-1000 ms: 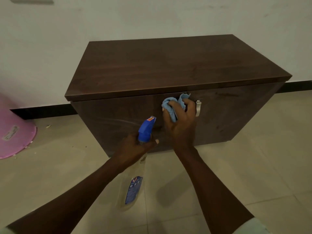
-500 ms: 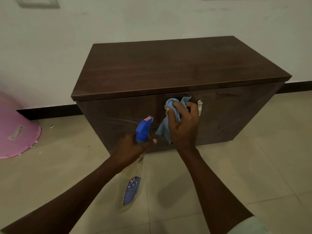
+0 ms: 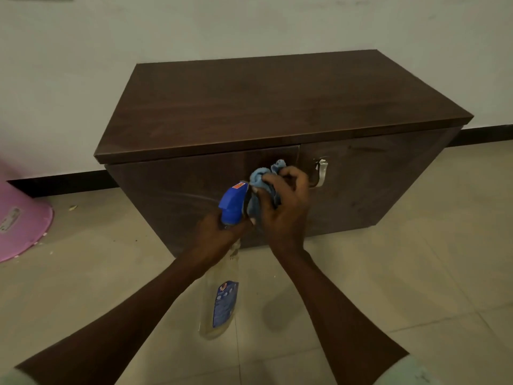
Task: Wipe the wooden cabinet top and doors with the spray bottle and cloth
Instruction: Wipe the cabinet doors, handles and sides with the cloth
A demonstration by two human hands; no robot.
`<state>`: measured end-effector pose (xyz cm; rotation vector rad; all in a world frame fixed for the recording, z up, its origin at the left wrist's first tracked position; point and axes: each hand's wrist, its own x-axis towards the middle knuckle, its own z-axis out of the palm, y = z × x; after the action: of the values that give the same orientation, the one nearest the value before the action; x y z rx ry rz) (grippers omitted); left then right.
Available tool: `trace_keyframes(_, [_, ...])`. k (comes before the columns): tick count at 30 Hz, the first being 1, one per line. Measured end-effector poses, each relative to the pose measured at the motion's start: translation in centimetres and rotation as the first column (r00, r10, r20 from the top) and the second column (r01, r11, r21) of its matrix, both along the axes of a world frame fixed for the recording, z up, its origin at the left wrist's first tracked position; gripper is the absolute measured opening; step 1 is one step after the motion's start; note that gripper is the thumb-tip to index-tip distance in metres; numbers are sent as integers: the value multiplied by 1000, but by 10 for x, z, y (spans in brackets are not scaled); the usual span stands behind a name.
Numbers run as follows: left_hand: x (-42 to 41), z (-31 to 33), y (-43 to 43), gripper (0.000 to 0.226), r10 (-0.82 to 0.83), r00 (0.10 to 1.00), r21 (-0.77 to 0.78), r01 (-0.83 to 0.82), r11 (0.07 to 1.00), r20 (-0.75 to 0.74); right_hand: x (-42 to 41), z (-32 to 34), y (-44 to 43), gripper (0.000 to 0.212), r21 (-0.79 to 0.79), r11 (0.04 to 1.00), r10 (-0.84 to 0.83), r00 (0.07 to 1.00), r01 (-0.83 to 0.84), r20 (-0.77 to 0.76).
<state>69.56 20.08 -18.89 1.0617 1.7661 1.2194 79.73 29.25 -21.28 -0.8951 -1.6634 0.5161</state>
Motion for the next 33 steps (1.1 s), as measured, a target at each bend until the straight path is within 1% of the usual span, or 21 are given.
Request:
trace_keyframes(3, [3,-2,4,15,3,999,8,-3,1000,-39,2,-15,3,26,-61,998,16,1000,-16,-1])
trace_keyframes(5, [2,-7,6,15,8,999,7,-8,1000,-46,2,-21,1,26,-60,998,22,1000,-21,15])
trace_keyframes(7, [1,-11,7,14,2,999,4,-2,1000,-46,1,-32,-3,26,-65,998,10,997,-6,72])
trace_keyframes(9, [1,-13,8,13,-17,999,-3,17,1000,-50,5,-47,-5,28,-131,991,-11,992,28,126])
trace_keyframes(11, [1,-13,8,13,-24,999,-13,24,1000,-21,11,-59,-4,28,-249,968,13,991,21,133])
trace_keyframes(13, [-2,-15,10,11,-16,1000,-13,16,1000,-8,11,-55,-4,27,-200,979,-16,987,49,162])
trace_keyframes(17, [-2,-15,9,9,-8,999,10,9,1000,-35,2,-33,-10,12,-170,984,-54,998,50,-15])
trace_keyframes(20, [-5,-16,8,8,-21,999,33,22,999,-36,0,-39,-16,10,-217,975,-55,997,43,-52])
trace_keyframes(21, [-6,-16,8,8,-22,999,37,23,999,-29,1,-43,-18,10,-256,965,-85,994,65,-70])
trace_keyframes(22, [-8,-17,7,8,-19,999,35,20,999,-27,2,-49,-16,11,-336,935,-154,983,112,-101])
trace_keyframes(23, [-9,-19,7,8,-13,999,28,14,1000,-32,4,-51,-11,13,-457,875,-251,956,158,-151])
trace_keyframes(24, [-10,-19,6,9,-3,999,21,4,1000,-39,6,-48,-4,13,-599,781,-358,913,177,-196])
trace_keyframes(25, [-12,-19,5,11,7,999,20,-6,1000,-37,8,-43,3,11,-714,690,-419,870,119,-260])
trace_keyframes(26, [-12,-19,4,12,11,999,26,-10,1000,-32,9,-37,10,8,-768,640,-432,819,-16,-377])
trace_keyframes(27, [-13,-19,4,14,14,999,31,-13,999,-32,8,-30,14,9,-763,629,-417,763,-150,-494])
trace_keyframes(28, [-13,-18,4,14,19,999,31,-18,999,-39,5,-24,15,13,-736,632,-400,713,-241,-576])
trace_keyframes(29, [-12,-17,4,14,23,999,27,-22,999,-48,1,-14,10,19,-724,625,-381,694,-293,-610])
trace_keyframes(30, [-12,-16,4,15,28,998,22,-27,999,-53,-5,-11,8,25,-734,599,-361,709,-321,-605])
trace_keyframes(31, [-11,-15,5,18,30,998,16,-29,999,-53,-10,-9,6,35,-753,553,-339,729,-357,-594])
trace_keyframes(32, [-10,-13,5,24,30,998,12,-30,999,-53,-15,-7,4,51,-770,466,-310,735,-436,-604])
trace_keyframes(33, [-10,-12,5,31,31,998,12,-31,999,-50,-18,1,2,75,-780,327,-278,735,-533,-618])
